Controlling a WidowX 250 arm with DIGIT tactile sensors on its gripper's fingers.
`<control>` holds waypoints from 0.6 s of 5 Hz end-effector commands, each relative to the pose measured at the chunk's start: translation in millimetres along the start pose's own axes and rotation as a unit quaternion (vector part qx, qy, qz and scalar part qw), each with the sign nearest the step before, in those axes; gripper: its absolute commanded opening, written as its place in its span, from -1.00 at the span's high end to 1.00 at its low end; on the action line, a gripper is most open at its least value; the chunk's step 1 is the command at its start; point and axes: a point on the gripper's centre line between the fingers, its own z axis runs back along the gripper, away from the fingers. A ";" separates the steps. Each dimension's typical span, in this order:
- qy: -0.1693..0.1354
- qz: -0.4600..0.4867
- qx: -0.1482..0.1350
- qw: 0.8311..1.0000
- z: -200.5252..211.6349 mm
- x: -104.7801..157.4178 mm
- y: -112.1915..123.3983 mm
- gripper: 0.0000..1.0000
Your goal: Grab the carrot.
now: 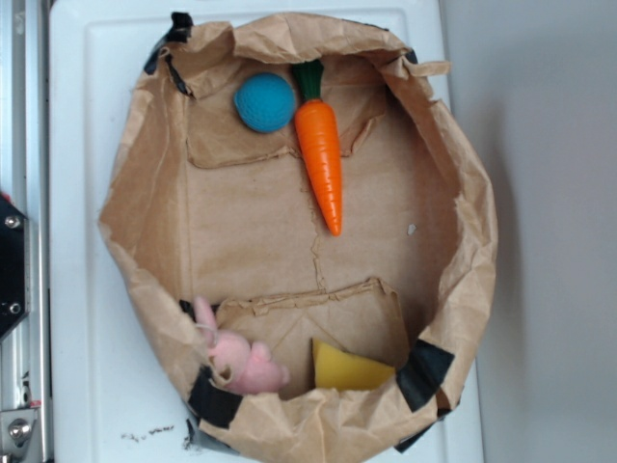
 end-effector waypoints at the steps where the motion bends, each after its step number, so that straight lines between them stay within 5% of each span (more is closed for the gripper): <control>1: 0.000 0.000 0.000 1.000 0.0 0.0 0.0 -1.00; 2: 0.038 0.069 0.009 0.997 -1.6 48.2 -17.4 -1.00; 3: 0.036 0.113 0.023 0.993 -17.5 81.5 -20.2 -1.00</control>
